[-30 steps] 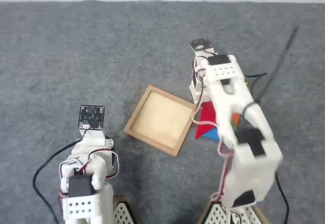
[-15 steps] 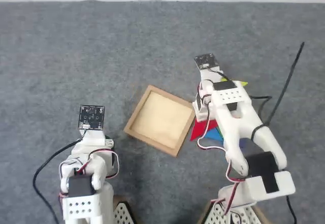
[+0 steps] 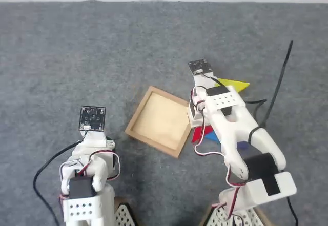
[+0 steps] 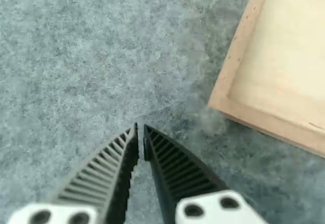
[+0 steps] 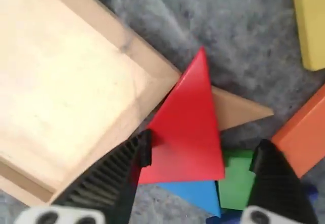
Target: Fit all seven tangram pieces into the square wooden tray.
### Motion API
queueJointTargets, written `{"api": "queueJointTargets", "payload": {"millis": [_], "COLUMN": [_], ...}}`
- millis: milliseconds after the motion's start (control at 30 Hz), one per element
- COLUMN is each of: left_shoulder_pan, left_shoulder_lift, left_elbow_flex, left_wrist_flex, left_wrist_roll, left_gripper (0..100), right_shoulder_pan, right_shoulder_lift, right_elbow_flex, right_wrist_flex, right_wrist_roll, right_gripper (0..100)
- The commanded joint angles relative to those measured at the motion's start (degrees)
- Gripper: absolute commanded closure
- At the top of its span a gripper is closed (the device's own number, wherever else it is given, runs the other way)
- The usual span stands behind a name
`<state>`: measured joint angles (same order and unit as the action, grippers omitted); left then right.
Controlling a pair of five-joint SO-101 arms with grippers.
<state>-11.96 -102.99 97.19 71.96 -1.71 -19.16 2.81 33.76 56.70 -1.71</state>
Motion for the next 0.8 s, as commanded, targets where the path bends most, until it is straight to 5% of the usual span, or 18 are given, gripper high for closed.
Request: {"api": "queueJointTargets", "payload": {"millis": [0, 133, 333, 767], "left_shoulder_pan": [-0.18, -0.18, -0.18, -0.18], "left_shoulder_lift": [-1.05, -1.05, -1.05, -1.05], "left_elbow_flex": [-0.75, -0.75, -0.75, -0.75], "left_wrist_flex": [0.26, 0.26, 0.26, 0.26], "left_wrist_roll": [0.97, 0.97, 0.97, 0.97], "left_gripper": [98, 98, 98, 98], "right_shoulder_pan": [1.1, 0.92, 0.84, 0.75], "right_shoulder_lift": [1.98, 1.98, 1.98, -6.73], "right_elbow_flex": [2.73, 2.81, 2.9, 3.87], "right_wrist_flex": [-0.84, 1.45, 3.21, 1.98], "right_wrist_roll": [-4.57, -5.54, -5.8, -5.98], "right_gripper": [69.9, 72.1, 90.0, 93.0]}}
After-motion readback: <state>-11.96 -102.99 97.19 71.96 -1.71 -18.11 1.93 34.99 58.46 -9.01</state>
